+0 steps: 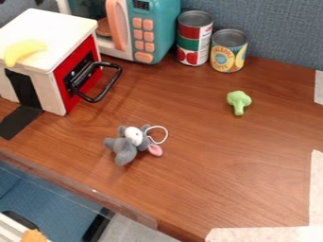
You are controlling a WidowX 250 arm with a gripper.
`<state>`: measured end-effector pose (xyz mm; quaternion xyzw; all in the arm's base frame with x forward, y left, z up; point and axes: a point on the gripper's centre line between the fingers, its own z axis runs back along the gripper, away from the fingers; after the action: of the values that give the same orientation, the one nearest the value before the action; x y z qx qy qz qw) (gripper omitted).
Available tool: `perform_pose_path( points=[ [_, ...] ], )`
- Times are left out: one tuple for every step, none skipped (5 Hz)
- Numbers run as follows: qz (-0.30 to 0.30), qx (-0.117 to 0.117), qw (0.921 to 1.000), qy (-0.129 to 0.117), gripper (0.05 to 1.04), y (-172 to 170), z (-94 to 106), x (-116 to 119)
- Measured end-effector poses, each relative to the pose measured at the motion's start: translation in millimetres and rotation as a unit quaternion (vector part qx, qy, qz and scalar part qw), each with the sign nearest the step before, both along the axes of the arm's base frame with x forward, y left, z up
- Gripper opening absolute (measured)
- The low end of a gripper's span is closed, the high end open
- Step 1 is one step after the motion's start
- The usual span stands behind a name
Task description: Opening the drawer with a blue cloth inside
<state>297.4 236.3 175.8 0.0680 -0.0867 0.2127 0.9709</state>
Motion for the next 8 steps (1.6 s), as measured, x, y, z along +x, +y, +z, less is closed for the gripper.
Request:
perform_pose_path(
  points=[
    [-0.005,-0.014,0.9997,0.018,1.0,-3.7,-15.8,1.2],
    [-0.064,-0.033,0.9966,0.041,1.0,-42.9,-34.3,13.4],
    [-0.117,-0.044,0.9907,0.054,1.0,-83.4,-44.2,27.2],
    [-0.135,-0.044,0.9875,0.069,1.0,-107.5,-65.4,27.9],
    [-0.147,0.002,0.9847,0.094,1.0,-130.2,-108.6,41.1],
    [-0.131,0.066,0.9851,0.089,1.0,-124.1,-128.7,48.9],
    [-0.139,0.093,0.9822,0.086,1.0,-121.8,-146.1,55.6],
    [-0.146,0.109,0.9786,0.096,0.942,-120.9,-152.0,56.2]
  ],
)
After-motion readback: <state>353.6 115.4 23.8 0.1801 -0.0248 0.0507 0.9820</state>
